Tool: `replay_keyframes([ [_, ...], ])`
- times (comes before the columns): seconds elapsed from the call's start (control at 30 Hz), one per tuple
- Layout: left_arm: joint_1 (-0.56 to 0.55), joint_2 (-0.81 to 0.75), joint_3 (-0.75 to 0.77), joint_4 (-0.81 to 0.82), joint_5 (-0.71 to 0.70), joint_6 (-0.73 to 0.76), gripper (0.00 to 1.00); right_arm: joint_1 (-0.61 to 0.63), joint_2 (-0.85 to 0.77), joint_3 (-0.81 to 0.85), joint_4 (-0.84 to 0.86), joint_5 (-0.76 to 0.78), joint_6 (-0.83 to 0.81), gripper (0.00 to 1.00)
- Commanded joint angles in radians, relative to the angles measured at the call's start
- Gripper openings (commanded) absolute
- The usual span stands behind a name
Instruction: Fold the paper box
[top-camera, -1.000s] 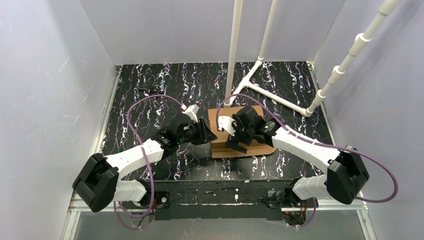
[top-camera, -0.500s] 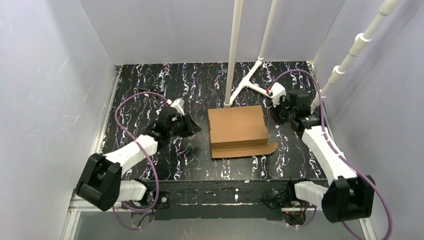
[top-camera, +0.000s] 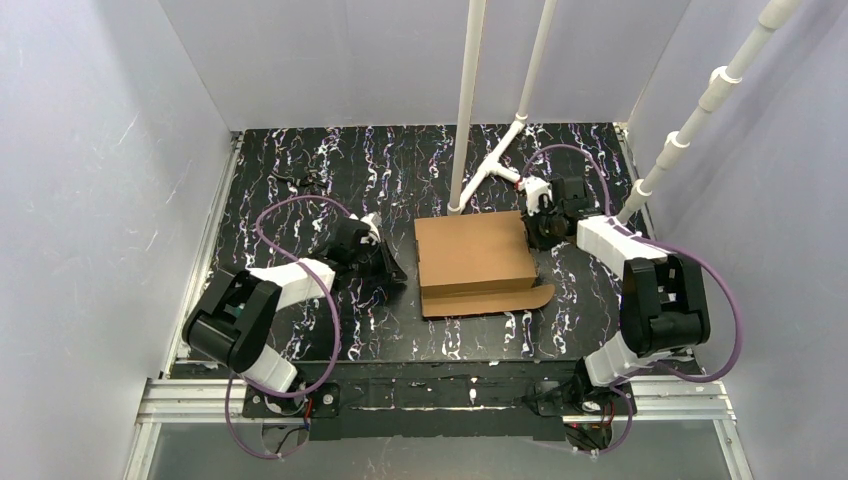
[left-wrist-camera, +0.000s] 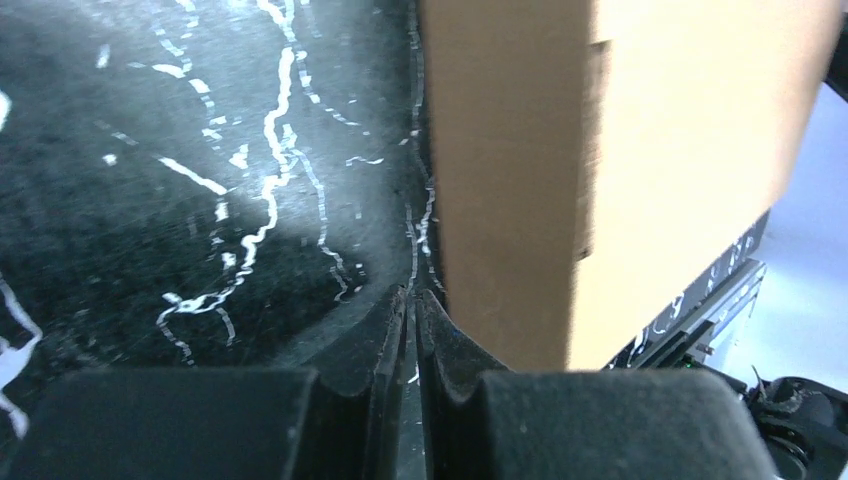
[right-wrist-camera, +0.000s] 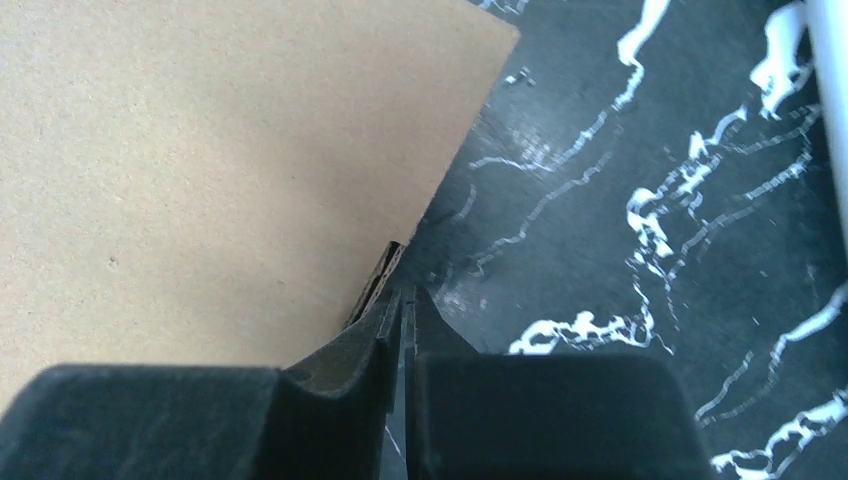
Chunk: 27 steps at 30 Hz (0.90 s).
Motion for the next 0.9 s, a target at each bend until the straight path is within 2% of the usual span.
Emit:
replay_keyframes([
  [0.0, -0.022, -0.009, 0.024, 0.051, 0.064, -0.002, 0.07, 0.038, 0.027, 0.056, 0.025, -0.112, -0.004, 0.15],
  [0.17, -0.048, -0.062, -0.036, 0.067, 0.087, -0.015, 0.07, 0.112, 0.032, 0.040, 0.001, -0.159, -0.045, 0.15],
  [0.33, -0.103, -0.256, -0.158, 0.066, 0.056, -0.069, 0.07, 0.237, 0.039, 0.048, -0.013, -0.163, -0.074, 0.17],
  [0.57, -0.219, -0.452, -0.314, 0.066, -0.040, -0.198, 0.07, 0.363, 0.220, 0.242, -0.164, -0.163, -0.150, 0.27],
  [0.7, -0.240, -0.572, -0.401, 0.065, -0.104, -0.247, 0.08, 0.363, 0.245, 0.306, -0.199, -0.108, -0.126, 0.33],
  [0.77, -0.241, -0.676, -0.433, 0.040, -0.129, -0.256, 0.08, 0.320, 0.181, 0.271, -0.175, -0.073, -0.111, 0.40],
  [0.87, -0.242, -0.808, -0.434, -0.081, -0.142, -0.233, 0.10, 0.235, 0.029, 0.200, -0.168, -0.073, -0.130, 0.55],
])
